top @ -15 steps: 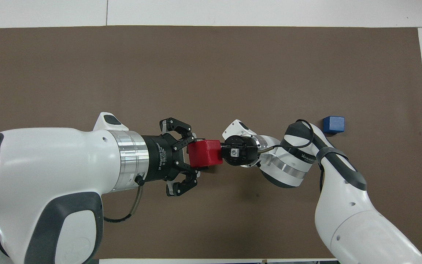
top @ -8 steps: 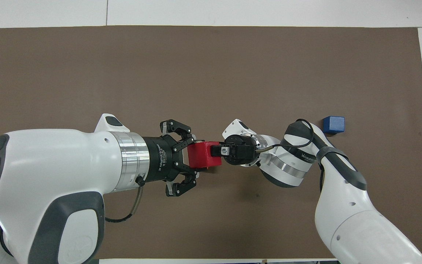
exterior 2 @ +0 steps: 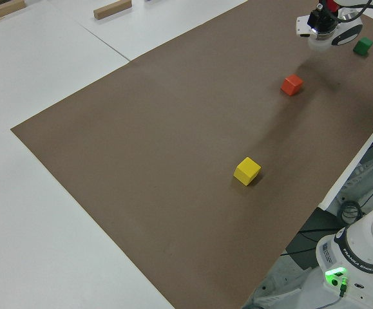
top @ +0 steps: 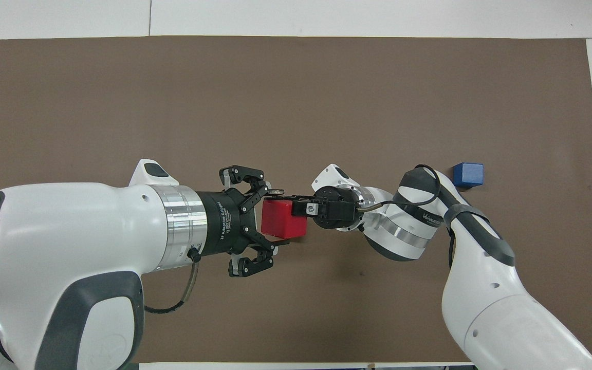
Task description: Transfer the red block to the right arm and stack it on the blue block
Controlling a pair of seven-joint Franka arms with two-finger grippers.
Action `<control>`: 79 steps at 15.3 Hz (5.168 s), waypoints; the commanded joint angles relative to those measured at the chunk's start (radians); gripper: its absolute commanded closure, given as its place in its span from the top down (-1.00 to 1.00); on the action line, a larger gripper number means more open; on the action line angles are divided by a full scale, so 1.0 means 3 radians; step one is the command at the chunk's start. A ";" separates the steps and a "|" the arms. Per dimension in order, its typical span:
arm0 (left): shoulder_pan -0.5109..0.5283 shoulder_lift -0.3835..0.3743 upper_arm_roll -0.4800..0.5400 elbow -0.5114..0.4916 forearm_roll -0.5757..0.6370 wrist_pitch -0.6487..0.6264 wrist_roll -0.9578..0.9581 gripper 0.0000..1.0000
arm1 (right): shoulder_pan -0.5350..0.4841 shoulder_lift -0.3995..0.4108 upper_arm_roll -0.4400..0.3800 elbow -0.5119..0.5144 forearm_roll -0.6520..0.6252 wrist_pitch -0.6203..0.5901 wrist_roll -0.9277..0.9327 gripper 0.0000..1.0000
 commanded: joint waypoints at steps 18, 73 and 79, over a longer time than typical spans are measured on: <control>0.1682 -0.0299 0.0106 0.0030 0.1056 -0.0860 0.2782 1.00 | -0.0378 -0.1214 -0.0013 0.0086 -0.0919 0.2078 0.1284 -1.00; 0.0921 0.0422 0.0898 0.1018 0.2305 -0.1618 0.6354 1.00 | -0.1468 -0.1001 -0.0024 0.0020 -0.8473 0.4576 0.4451 -1.00; 0.0931 0.0386 0.0898 0.1002 0.2300 -0.1709 0.6579 1.00 | -0.1468 -0.1006 -0.0013 0.0045 -0.8279 0.4509 0.4430 -1.00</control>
